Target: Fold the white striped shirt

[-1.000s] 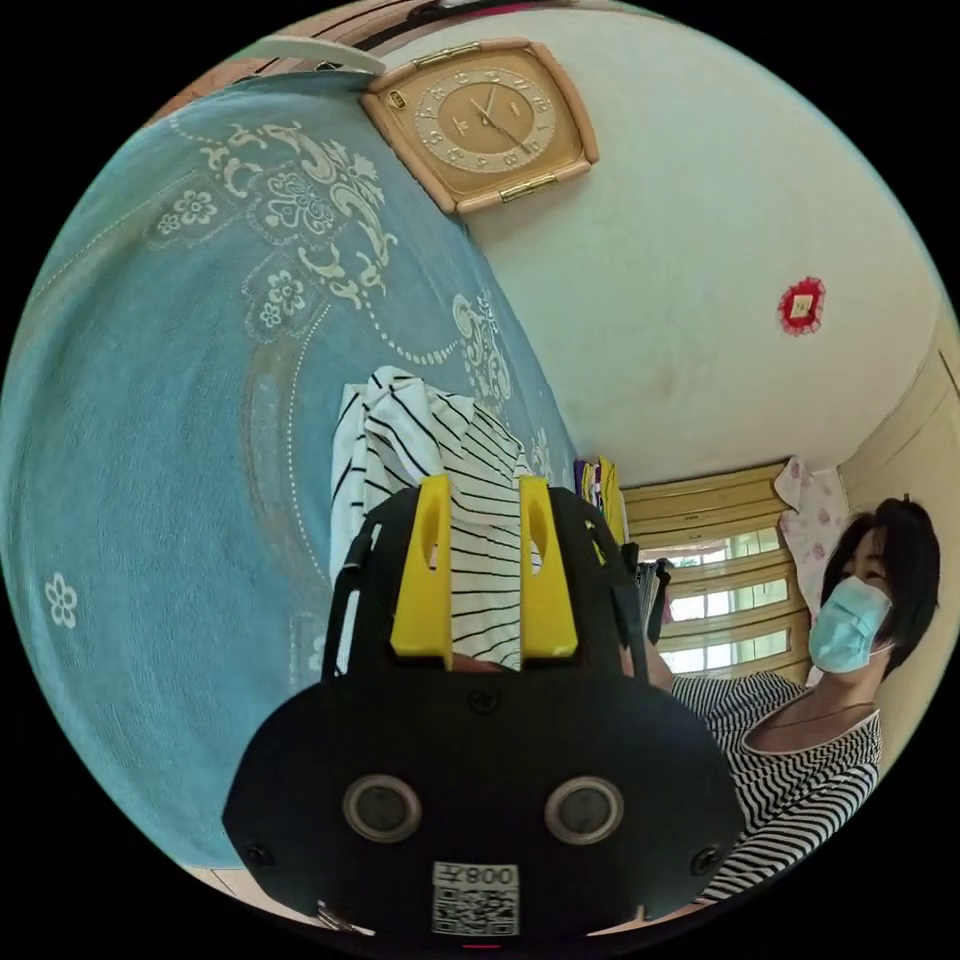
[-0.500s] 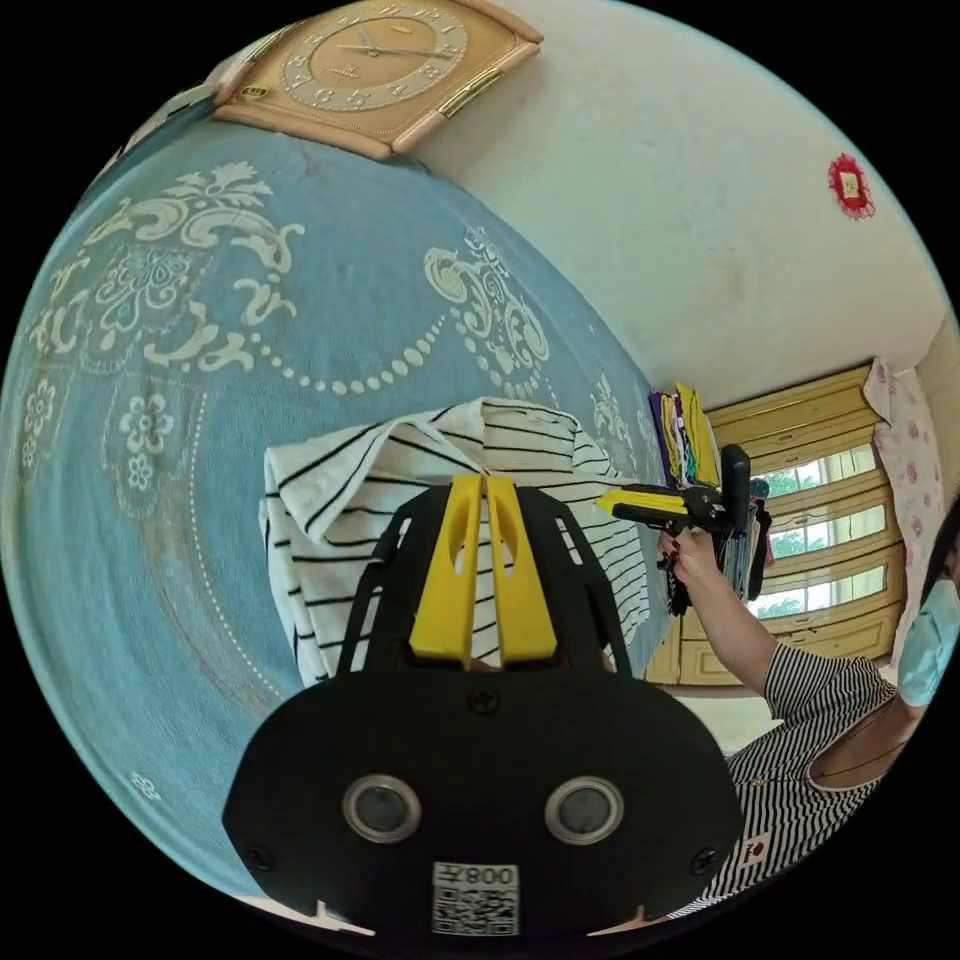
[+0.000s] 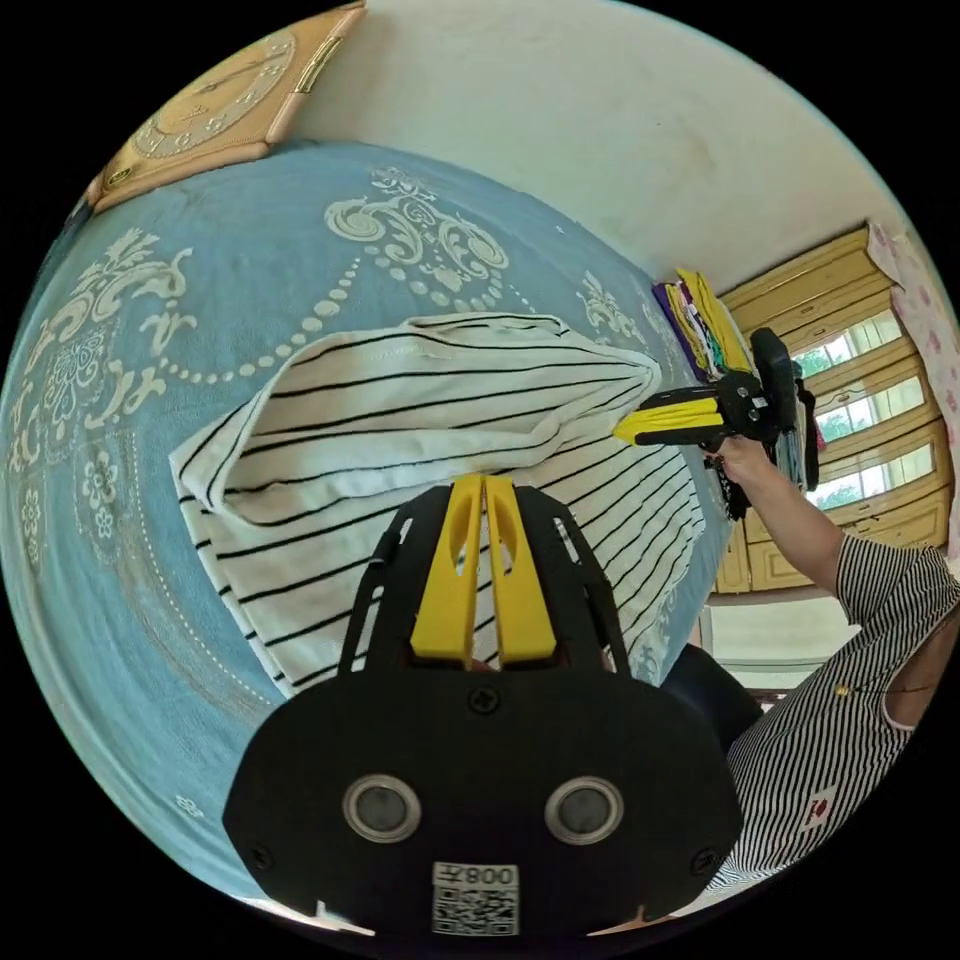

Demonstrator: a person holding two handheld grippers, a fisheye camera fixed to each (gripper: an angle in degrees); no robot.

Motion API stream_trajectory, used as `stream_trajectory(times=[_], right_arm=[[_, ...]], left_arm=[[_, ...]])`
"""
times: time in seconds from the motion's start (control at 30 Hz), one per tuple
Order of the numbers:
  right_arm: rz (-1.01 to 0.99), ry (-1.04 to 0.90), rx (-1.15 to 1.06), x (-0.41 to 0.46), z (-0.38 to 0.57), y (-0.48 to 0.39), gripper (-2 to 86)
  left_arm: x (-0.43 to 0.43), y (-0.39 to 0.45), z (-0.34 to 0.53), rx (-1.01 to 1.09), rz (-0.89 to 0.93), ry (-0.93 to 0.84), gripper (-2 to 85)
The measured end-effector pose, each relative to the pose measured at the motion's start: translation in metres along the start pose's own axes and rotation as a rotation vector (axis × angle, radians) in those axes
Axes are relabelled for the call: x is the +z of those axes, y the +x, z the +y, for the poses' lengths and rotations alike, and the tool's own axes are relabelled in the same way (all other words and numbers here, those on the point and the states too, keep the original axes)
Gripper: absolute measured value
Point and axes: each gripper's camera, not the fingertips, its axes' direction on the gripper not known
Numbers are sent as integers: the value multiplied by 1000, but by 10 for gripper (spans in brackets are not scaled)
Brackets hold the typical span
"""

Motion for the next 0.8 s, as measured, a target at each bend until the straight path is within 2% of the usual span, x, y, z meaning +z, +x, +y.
stream_trajectory(times=[0.13, 0.23, 0.33, 0.43, 0.5, 0.57, 0.8], right_arm=[[6, 40, 83, -15, -21, 33, 0], [117, 82, 184, -32, -32, 61, 0], [69, 211, 197, -57, -25, 61, 0], [-28, 213, 79, -48, -16, 32, 0], [29, 62, -11, -16, -19, 10, 0], [114, 7, -12, -1, -24, 10, 0], [-16, 133, 167, -29, -35, 70, 0]], left_arm=[[-11, 0, -43, -37, -88, 80, 2], [-25, 2, -61, -67, -195, 156, 2], [-33, 17, -55, -39, -86, 239, 2], [-14, 46, -39, 91, 28, 159, 2], [5, 59, -35, 132, -31, 50, 2], [18, 64, -40, 132, -192, -20, 2], [-8, 58, -76, 32, -336, 117, 1]])
